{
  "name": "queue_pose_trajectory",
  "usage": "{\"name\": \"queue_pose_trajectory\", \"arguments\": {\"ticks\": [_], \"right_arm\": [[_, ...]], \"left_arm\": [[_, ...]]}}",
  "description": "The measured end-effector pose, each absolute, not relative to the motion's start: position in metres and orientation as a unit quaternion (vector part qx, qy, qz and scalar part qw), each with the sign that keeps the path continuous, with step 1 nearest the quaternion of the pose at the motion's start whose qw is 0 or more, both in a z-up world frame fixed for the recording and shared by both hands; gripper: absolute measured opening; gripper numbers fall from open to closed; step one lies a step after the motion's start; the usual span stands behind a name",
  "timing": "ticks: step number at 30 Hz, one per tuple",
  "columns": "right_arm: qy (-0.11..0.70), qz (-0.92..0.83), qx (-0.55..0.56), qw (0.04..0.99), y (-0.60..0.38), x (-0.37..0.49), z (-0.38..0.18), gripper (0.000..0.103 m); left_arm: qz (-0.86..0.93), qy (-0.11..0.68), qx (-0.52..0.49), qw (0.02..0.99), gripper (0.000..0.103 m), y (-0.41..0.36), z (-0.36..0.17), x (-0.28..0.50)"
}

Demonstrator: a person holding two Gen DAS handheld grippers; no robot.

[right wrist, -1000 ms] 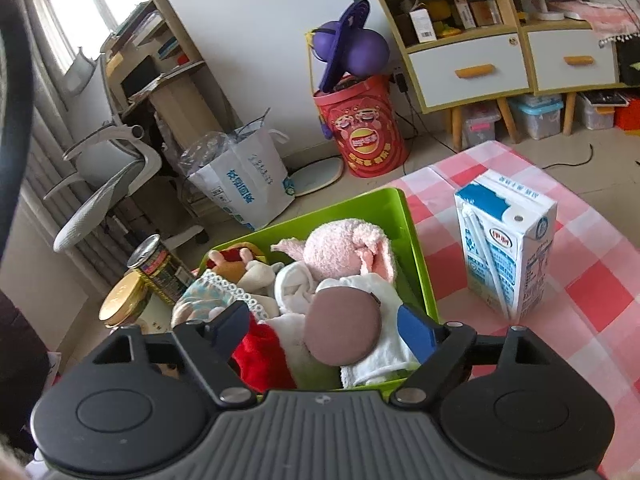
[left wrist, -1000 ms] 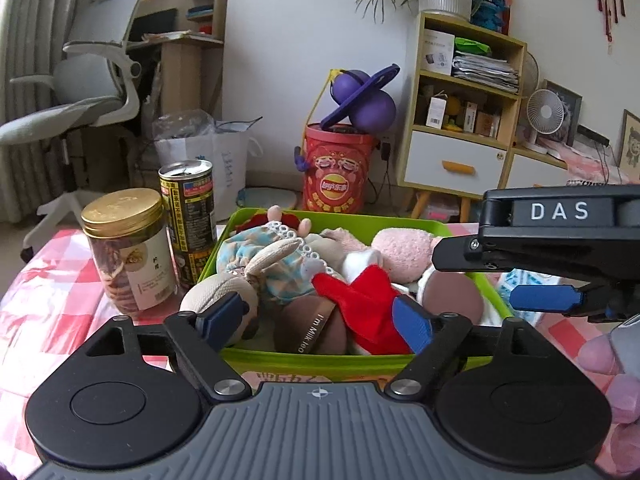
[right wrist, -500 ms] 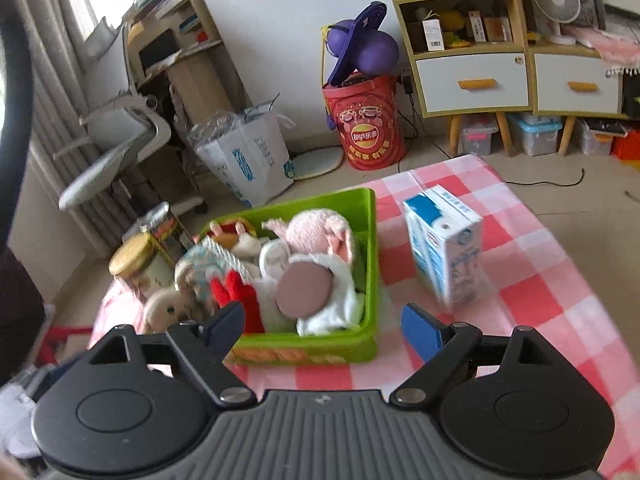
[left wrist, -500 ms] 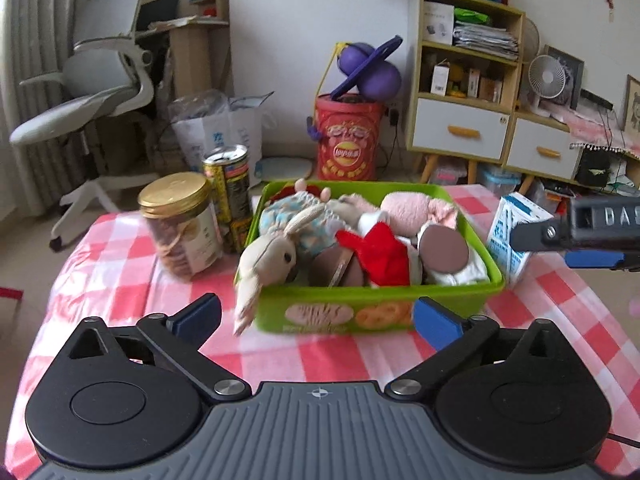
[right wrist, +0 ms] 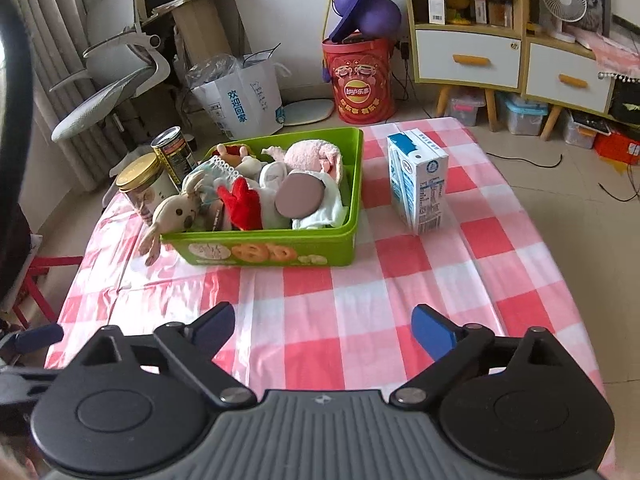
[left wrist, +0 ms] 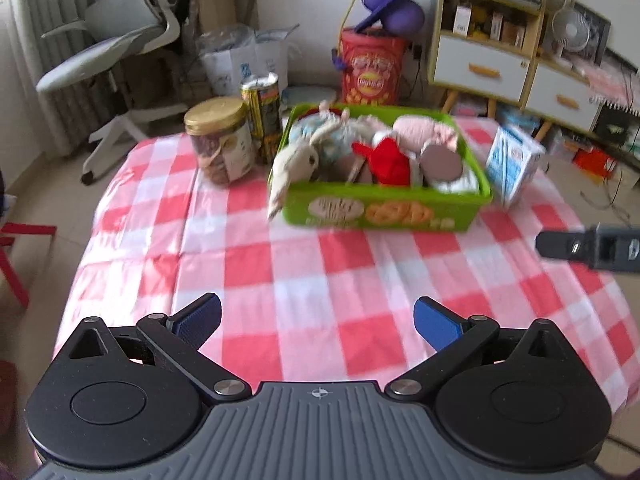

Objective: Organize soft objects

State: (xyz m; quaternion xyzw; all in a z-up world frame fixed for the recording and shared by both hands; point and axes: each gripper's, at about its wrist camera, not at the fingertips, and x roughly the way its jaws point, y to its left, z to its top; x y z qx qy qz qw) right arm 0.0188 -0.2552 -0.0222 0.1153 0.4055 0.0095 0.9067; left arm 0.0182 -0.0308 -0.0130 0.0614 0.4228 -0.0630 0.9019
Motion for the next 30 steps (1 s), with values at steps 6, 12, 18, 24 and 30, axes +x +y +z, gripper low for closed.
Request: {"name": "queue_pose_trajectory", "arguments": {"ticks": [6, 12, 18, 24, 30], "right_arm": [[0.404, 0.015, 0.107, 0.908, -0.254, 0.004, -0.023, 0.072], [0.408, 0.009, 0.093, 0.908, -0.253, 0.001, -0.025, 0.072], [0.405, 0.015, 0.089, 0.910, -0.245, 0.001, -0.023, 0.073], [0.408, 0.020, 0.084, 0.909, -0.236, 0.002, -0.025, 0.073], [0.416, 0.021, 0.084, 0.905, -0.231, 0.007, -0.029, 0.073]], "left_arm": [[-0.071, 0.408, 0.069, 0.908, 0.098, -0.030, -0.008, 0.002], [-0.046, 0.403, 0.060, 0.912, 0.098, -0.025, -0.007, 0.002], [-0.038, 0.409, 0.041, 0.911, 0.098, -0.017, -0.008, 0.005], [-0.036, 0.413, 0.037, 0.909, 0.098, -0.014, -0.009, 0.005], [-0.040, 0.416, 0.039, 0.908, 0.098, -0.013, -0.011, 0.004]]}}
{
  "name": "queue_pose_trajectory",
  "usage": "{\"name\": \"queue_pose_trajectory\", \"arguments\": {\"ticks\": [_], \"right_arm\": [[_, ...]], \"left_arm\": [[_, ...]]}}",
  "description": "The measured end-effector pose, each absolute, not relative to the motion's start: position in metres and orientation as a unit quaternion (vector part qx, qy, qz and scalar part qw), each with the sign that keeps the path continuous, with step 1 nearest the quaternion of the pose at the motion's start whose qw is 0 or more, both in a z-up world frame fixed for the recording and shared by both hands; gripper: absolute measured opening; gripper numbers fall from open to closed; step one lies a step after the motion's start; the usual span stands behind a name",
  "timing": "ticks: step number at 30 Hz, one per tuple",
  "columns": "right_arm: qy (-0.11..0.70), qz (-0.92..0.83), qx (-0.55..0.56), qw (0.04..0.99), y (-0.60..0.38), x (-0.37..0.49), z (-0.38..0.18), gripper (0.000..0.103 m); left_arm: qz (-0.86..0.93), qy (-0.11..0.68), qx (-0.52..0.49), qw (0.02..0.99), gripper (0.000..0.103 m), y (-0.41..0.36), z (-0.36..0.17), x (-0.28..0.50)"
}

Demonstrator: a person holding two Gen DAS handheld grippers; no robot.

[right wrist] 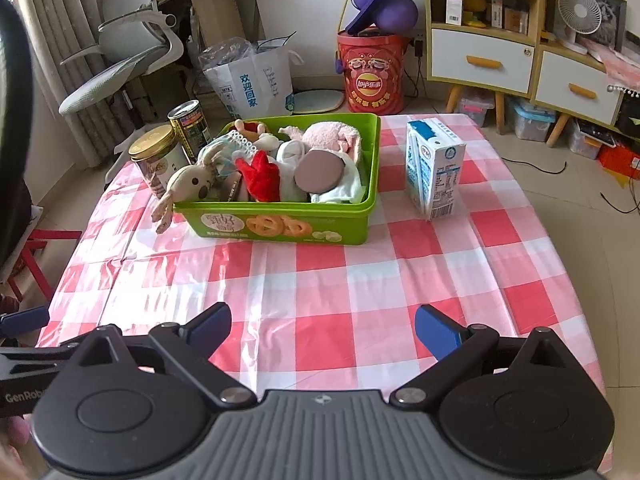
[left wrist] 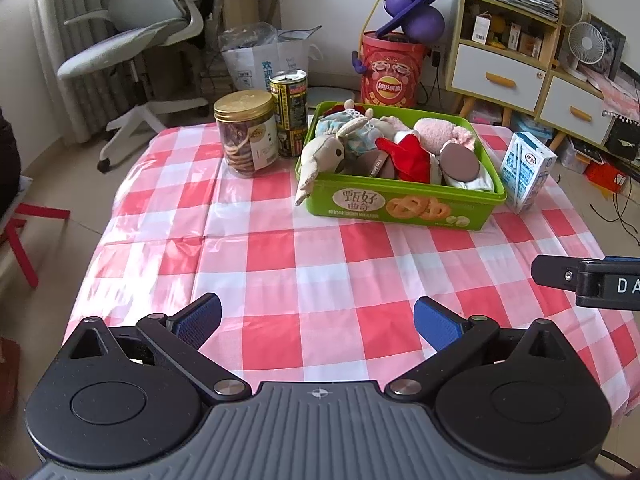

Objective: Organize soft objects

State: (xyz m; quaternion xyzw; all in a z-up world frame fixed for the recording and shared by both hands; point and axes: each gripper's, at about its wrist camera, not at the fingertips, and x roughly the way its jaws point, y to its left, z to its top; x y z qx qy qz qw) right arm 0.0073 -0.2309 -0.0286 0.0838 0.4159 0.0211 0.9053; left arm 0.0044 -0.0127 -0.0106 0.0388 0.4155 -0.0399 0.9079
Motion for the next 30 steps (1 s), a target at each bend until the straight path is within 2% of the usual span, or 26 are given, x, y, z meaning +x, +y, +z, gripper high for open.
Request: {"name": "queue_pose_trajectory", "arguments": {"ticks": [30], "right_arm": [[0.410, 0.026, 0.078, 0.908, -0.226, 0.006, -0.028, 0.073]], "left_arm": [[-0.054, 0.409, 0.063, 0.909, 0.098, -0.024, -0.011, 0.002]]}}
